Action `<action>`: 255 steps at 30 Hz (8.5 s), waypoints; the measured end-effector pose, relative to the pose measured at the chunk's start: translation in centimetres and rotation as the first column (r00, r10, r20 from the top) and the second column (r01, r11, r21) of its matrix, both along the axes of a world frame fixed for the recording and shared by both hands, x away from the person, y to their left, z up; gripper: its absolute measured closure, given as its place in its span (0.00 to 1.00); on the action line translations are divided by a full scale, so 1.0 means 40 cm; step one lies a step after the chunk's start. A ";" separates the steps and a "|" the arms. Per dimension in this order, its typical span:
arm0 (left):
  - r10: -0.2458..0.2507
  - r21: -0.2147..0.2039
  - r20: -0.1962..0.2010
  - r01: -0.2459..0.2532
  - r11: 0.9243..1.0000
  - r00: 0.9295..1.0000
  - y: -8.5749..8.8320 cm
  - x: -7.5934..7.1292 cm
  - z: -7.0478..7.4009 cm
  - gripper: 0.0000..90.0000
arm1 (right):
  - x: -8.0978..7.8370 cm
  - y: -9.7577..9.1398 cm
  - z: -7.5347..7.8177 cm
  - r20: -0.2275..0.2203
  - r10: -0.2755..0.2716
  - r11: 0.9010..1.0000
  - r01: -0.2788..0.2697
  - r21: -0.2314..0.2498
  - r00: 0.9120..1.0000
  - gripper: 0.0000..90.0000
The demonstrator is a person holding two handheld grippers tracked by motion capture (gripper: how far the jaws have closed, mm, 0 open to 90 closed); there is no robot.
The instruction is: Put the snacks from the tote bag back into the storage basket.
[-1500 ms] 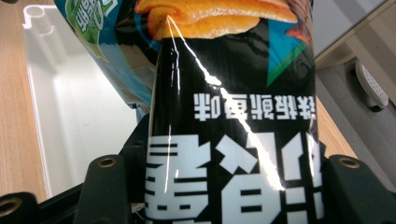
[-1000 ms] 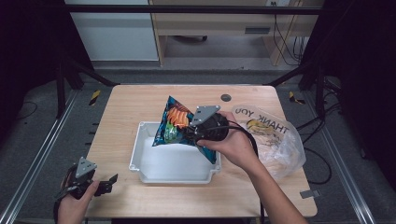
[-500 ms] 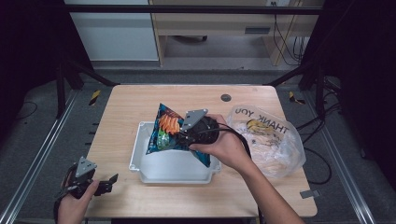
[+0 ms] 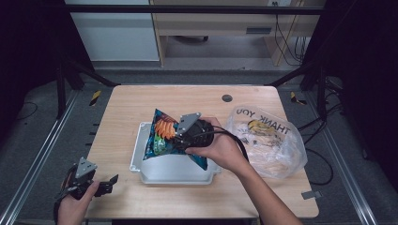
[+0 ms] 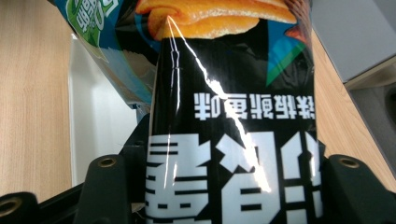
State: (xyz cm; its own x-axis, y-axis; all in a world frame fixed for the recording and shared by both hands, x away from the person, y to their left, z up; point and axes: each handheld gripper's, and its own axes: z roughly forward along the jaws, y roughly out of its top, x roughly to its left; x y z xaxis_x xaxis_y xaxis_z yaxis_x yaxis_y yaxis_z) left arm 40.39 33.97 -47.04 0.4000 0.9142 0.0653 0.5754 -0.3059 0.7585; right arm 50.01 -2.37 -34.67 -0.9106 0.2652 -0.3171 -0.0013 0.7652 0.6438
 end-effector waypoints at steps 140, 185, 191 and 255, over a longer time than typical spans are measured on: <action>-0.014 0.013 -0.019 0.014 1.000 1.000 -0.001 0.000 -0.004 0.04 | 0.060 0.070 -0.200 -0.071 -0.069 0.981 0.054 -0.187 0.995 0.15; -0.020 0.014 -0.033 0.021 1.000 0.999 -0.004 0.001 -0.008 0.04 | 0.051 0.042 -0.155 -0.107 -0.101 0.991 0.091 -0.099 0.989 0.07; -0.021 0.017 -0.034 0.021 1.000 0.999 -0.003 0.001 -0.008 0.04 | 0.045 0.029 -0.138 -0.101 -0.102 0.993 0.095 -0.070 0.990 0.07; -0.011 0.017 -0.024 0.012 1.000 1.000 -0.001 0.000 -0.005 0.03 | -0.088 -0.103 0.033 -0.047 -0.239 0.941 0.244 0.234 0.970 0.07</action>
